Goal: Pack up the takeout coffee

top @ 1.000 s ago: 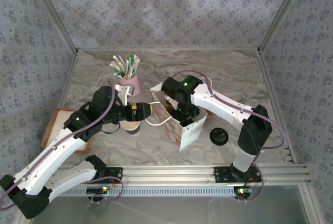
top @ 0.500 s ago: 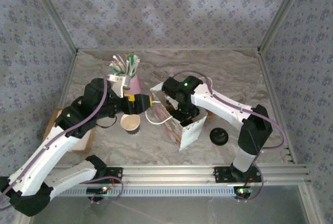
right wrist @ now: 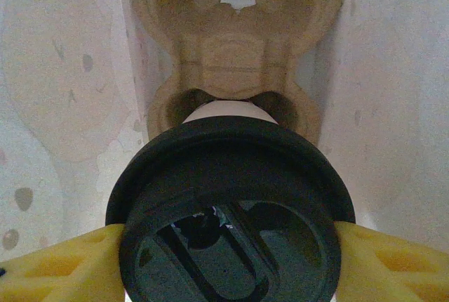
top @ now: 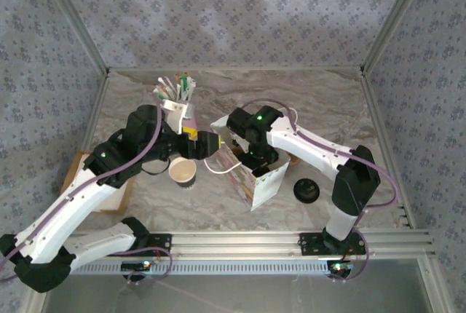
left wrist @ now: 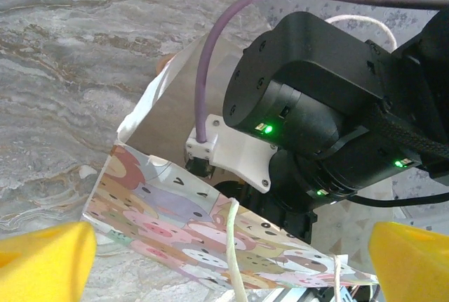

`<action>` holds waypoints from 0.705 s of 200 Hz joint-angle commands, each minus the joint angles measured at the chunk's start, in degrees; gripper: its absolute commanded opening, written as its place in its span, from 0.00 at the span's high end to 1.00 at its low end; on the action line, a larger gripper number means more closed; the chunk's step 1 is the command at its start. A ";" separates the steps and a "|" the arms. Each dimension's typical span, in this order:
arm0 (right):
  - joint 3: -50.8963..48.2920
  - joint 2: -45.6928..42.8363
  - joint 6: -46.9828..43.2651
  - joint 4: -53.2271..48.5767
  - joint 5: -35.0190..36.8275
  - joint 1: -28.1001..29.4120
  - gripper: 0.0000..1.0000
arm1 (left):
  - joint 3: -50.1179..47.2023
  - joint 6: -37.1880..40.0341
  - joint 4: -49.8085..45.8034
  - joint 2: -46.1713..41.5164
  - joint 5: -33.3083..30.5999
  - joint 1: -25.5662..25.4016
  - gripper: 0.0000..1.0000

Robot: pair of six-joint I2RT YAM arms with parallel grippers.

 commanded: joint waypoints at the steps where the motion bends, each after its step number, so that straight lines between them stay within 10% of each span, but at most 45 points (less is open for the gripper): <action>1: -1.88 2.25 -0.98 1.71 -1.68 -0.22 0.32 | 2.63 1.50 1.97 0.52 -0.42 -0.79 0.01; 141: -2.49 2.58 -1.42 2.63 -2.30 -0.55 0.32 | 3.34 1.79 2.88 2.29 -0.53 -1.56 0.01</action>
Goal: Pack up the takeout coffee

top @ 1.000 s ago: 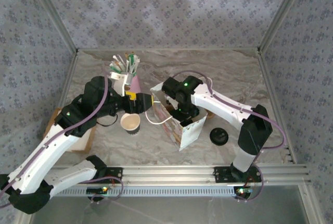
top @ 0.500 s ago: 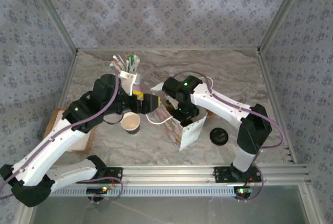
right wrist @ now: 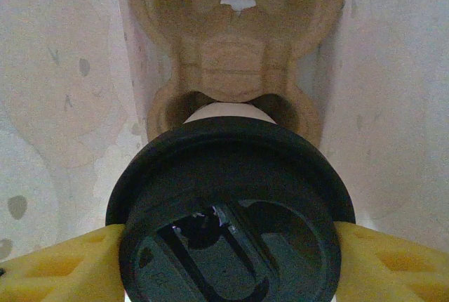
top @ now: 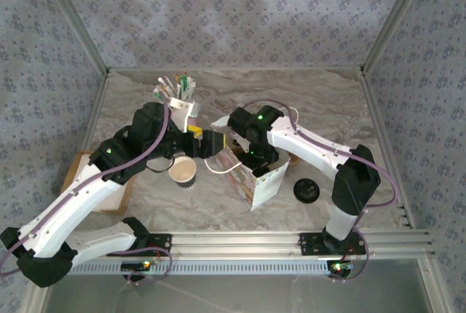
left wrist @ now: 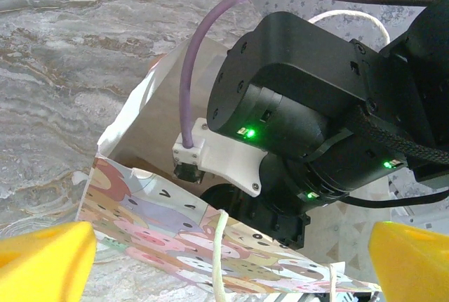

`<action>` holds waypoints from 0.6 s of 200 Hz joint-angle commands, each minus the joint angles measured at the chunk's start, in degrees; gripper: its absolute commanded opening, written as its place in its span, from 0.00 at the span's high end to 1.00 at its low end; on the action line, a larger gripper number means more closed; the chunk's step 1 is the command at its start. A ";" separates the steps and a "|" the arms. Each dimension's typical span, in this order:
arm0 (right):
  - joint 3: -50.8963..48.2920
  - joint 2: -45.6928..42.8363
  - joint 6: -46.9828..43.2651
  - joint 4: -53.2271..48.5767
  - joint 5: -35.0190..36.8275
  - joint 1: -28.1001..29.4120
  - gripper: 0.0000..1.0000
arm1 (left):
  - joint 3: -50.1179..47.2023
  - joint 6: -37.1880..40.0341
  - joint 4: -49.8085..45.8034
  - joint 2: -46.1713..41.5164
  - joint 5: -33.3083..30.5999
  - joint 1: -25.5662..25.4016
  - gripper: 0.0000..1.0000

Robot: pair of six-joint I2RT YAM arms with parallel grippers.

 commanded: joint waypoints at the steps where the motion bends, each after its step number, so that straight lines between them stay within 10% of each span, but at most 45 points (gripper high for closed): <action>1: -1.90 2.56 -0.94 1.98 -1.51 0.04 0.32 | 1.94 1.10 2.34 0.20 -0.33 -0.42 0.01; 120: -3.30 3.41 -1.25 3.41 -2.24 -0.53 0.32 | 2.22 1.00 2.31 0.27 -0.26 -0.49 0.00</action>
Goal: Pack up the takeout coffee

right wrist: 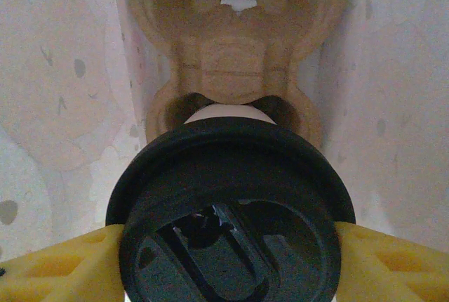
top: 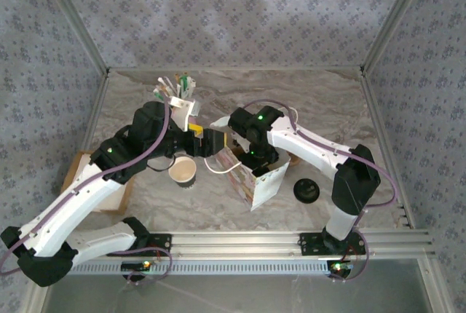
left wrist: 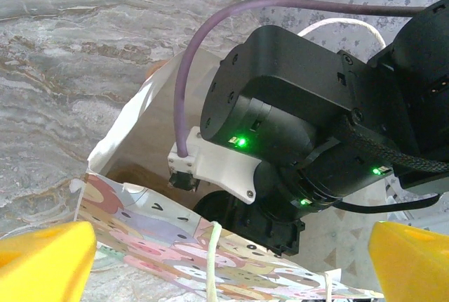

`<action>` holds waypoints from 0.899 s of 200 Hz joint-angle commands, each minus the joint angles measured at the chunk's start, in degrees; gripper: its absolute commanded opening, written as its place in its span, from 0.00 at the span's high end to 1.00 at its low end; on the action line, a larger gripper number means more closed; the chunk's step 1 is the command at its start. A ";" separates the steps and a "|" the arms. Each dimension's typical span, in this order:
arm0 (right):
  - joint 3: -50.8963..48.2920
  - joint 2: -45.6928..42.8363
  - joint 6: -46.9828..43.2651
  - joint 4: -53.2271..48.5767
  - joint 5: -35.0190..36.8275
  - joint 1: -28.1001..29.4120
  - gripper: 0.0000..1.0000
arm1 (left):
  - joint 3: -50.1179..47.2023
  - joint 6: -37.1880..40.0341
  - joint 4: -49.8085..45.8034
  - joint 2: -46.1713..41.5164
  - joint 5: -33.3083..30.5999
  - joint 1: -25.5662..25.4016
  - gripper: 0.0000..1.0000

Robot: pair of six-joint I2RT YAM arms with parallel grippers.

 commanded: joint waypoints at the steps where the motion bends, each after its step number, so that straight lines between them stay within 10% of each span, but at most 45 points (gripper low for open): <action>1: -2.54 3.32 -0.85 2.67 -1.75 -0.18 0.32 | 2.15 0.89 1.10 -0.04 -0.30 -0.47 0.01; 180: -3.06 3.79 -1.31 3.42 -2.09 -0.46 0.32 | 2.54 1.00 1.45 0.83 -0.13 -0.55 0.00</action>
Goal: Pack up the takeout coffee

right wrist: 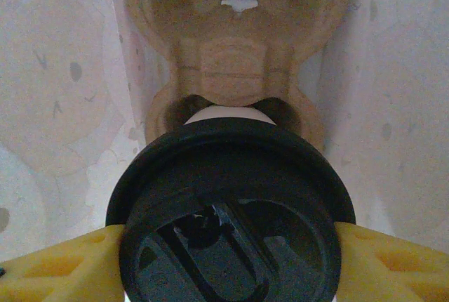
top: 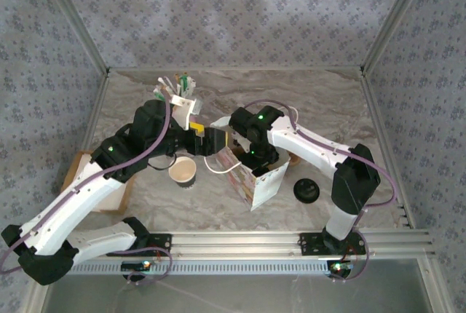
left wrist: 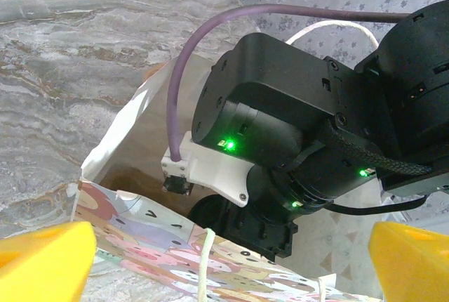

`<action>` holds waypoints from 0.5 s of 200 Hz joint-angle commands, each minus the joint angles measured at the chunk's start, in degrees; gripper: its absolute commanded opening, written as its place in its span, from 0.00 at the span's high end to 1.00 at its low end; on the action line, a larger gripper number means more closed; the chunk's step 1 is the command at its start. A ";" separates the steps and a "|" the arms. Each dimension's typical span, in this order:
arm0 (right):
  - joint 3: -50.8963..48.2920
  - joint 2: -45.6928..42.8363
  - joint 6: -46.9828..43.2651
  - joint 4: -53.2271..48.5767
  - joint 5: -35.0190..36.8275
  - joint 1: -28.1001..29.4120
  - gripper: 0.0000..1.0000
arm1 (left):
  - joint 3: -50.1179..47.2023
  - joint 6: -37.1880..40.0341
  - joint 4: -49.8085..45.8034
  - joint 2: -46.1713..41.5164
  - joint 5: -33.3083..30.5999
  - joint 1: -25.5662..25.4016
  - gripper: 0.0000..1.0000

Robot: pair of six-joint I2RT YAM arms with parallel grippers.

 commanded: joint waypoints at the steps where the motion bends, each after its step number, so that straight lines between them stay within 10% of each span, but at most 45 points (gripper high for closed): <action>1: -2.67 3.52 -0.94 2.96 -1.45 -0.03 0.32 | 1.55 0.98 1.39 0.04 -0.10 -0.32 0.01; 100: -3.53 3.70 -0.94 3.91 -1.80 -0.08 0.32 | 1.21 0.80 1.57 0.09 -0.14 -0.34 0.01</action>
